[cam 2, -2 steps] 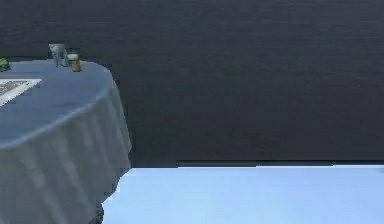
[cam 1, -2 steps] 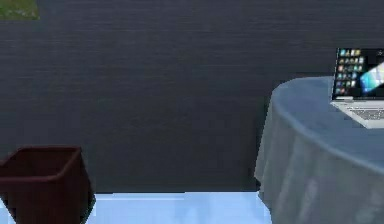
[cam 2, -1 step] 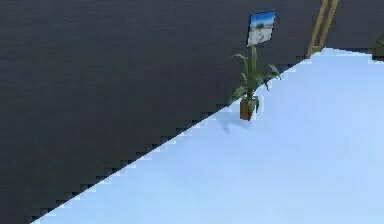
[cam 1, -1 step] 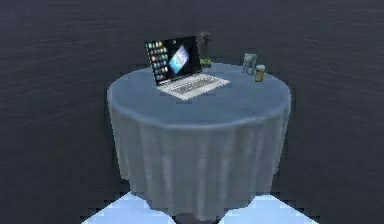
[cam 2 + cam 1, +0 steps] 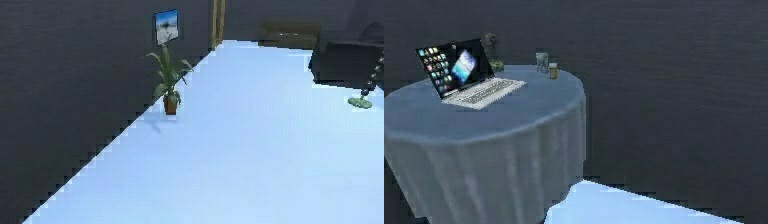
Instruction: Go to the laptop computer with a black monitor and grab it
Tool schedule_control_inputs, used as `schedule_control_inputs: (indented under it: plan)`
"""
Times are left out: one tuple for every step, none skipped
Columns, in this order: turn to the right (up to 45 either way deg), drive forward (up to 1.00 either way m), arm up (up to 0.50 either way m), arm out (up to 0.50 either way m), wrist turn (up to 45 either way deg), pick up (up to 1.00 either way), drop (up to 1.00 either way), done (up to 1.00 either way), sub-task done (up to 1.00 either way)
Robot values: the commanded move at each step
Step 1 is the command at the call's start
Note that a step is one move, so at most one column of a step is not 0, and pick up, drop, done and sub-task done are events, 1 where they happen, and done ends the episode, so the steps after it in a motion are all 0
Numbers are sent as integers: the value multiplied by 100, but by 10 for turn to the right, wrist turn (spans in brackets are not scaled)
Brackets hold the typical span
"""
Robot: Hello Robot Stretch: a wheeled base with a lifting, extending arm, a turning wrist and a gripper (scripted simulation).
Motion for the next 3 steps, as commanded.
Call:
schedule_control_inputs:
  plan:
    - [0, 45, 0, 0, 0, 0, 0, 0, 0]
    - [-450, 0, 0, 0, 0, 0, 0, 0, 0]
    - [-450, 0, 0, 0, 0, 0, 0, 0, 0]
